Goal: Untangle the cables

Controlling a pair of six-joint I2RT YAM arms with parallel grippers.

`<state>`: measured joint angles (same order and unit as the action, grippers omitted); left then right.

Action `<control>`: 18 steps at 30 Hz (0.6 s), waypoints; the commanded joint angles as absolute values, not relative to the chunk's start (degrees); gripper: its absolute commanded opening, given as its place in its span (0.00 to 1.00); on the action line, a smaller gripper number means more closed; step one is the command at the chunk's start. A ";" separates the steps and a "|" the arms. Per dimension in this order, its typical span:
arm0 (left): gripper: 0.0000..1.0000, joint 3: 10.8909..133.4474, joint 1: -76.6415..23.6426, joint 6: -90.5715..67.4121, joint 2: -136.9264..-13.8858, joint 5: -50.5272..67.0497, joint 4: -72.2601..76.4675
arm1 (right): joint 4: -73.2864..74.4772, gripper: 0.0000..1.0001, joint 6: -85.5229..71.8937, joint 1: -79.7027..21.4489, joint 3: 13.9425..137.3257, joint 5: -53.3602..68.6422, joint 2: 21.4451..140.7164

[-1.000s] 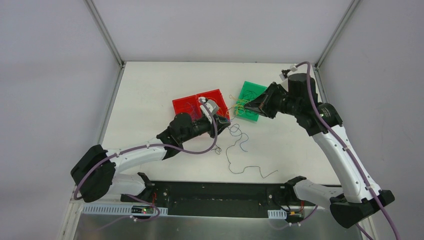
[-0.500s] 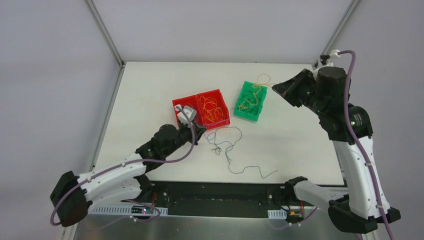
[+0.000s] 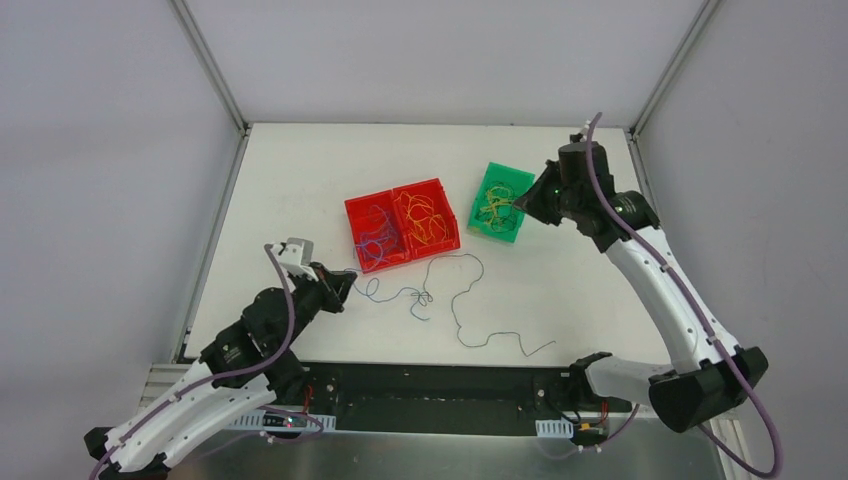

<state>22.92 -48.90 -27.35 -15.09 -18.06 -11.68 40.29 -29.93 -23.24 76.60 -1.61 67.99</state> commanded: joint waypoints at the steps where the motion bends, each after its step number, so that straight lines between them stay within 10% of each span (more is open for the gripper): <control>1: 0.00 26.54 -48.66 -31.34 -10.46 -25.48 -24.63 | 32.90 0.00 -29.32 -26.95 76.86 -0.63 70.36; 18: 0.00 30.24 -48.61 -28.98 -9.85 -23.73 -26.51 | 24.98 0.00 -30.93 -36.12 87.62 1.66 88.05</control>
